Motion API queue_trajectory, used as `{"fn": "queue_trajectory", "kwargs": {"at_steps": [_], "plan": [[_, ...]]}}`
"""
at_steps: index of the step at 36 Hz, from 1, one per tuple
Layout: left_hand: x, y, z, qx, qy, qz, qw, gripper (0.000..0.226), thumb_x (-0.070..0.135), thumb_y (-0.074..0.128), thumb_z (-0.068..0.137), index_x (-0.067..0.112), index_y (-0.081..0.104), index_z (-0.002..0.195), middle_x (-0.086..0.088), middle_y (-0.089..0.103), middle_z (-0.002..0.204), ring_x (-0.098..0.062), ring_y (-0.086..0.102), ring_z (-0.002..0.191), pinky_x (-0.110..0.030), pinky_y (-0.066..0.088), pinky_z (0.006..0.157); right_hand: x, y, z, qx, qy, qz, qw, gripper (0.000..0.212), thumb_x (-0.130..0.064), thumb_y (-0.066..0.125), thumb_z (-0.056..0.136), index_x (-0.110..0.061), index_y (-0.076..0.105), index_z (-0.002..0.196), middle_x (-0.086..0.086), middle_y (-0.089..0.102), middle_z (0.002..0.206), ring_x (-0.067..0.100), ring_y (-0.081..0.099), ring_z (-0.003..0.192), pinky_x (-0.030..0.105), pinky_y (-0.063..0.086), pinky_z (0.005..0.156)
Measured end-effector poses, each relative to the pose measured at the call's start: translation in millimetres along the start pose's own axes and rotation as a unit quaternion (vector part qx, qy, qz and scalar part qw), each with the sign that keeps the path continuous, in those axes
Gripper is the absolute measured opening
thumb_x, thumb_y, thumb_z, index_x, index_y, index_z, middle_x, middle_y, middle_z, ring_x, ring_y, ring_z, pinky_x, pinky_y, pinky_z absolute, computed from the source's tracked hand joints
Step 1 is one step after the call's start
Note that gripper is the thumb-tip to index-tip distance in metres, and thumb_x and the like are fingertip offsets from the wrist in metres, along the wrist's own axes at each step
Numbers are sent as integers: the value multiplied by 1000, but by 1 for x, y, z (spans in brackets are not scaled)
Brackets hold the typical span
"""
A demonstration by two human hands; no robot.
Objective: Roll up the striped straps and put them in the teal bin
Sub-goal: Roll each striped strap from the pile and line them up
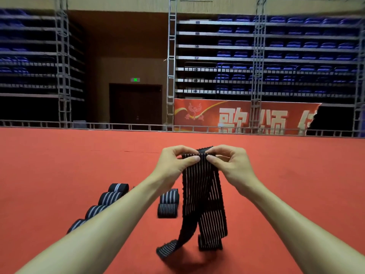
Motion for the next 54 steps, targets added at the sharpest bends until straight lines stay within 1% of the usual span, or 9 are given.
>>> {"fn": "queue_trajectory", "kwargs": {"at_steps": [6, 11, 19, 28, 34, 38, 42, 48, 54], "plan": [[16, 1, 7, -21, 33, 49, 998, 17, -5, 75, 79, 10, 74, 86, -2, 71, 83, -9, 68, 77, -21, 56, 74, -14, -14, 11, -18, 12, -64, 998, 18, -1, 62, 93, -15, 67, 83, -4, 67, 72, 9, 69, 67, 29, 58, 63], [32, 5, 14, -45, 70, 105, 991, 13, -2, 74, 81, 10, 75, 86, -10, 74, 93, -16, 70, 87, -26, 57, 83, -27, -23, 17, -17, -2, -94, 995, 19, -3, 65, 91, -19, 68, 82, 3, 71, 89, 10, 71, 72, 25, 55, 58], [51, 5, 22, -48, 89, 125, 987, 11, -1, 73, 84, 7, 74, 92, -14, 74, 94, -24, 71, 90, -31, 58, 84, -42, -31, 26, 39, -21, -108, 993, 10, -1, 70, 87, -9, 73, 83, 8, 73, 82, 29, 72, 79, 50, 60, 72], [58, 0, 20, -26, 30, 62, 997, 11, -8, 68, 85, 3, 67, 84, -17, 72, 83, -15, 70, 70, -19, 54, 63, -53, -33, 25, 53, -29, -105, 993, 9, 0, 73, 84, -9, 74, 83, 5, 73, 82, 21, 72, 81, 43, 61, 75], [64, 5, 19, -24, 36, 45, 998, 17, -17, 66, 81, -2, 63, 77, -10, 70, 78, -12, 69, 69, -20, 56, 65, -54, -38, 23, 65, -18, -75, 995, 6, -3, 72, 86, -9, 74, 85, 11, 74, 83, 25, 72, 80, 41, 62, 67], [67, 11, 18, -35, -5, 5, 999, 19, -15, 67, 82, 1, 61, 74, -12, 71, 83, -17, 70, 74, -24, 59, 70, -52, -42, 25, 91, -19, -64, 994, 11, -3, 73, 84, -14, 75, 81, 8, 74, 85, 27, 72, 84, 50, 60, 78], [67, 17, 15, -46, -69, 0, 997, 14, -6, 68, 86, 4, 60, 81, -13, 71, 78, -23, 72, 70, -35, 62, 69, -54, -45, 24, 102, -31, -58, 993, 14, 0, 74, 82, -14, 75, 82, 6, 75, 86, 22, 72, 86, 45, 59, 84], [72, 22, 15, -6, -77, -10, 997, 10, -15, 67, 82, -6, 63, 81, -18, 70, 79, -25, 74, 72, -28, 60, 62, -55, -48, 24, 94, -22, -60, 994, 7, -7, 71, 88, -12, 74, 85, 6, 74, 86, 18, 71, 84, 37, 58, 78], [76, 23, 19, 15, -50, -7, 999, 13, -23, 66, 76, -10, 66, 76, -20, 73, 86, -27, 74, 79, -28, 61, 70, -56, -51, 25, 91, -33, -96, 991, 14, -7, 70, 88, -19, 71, 79, 6, 73, 86, 24, 71, 87, 48, 59, 80]]}}
Point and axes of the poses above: each hand's wrist, its own z-axis towards the middle knuckle, its own y-axis out of the palm, x = y × z, the point moved 3 cm from there along z, towards the middle knuckle
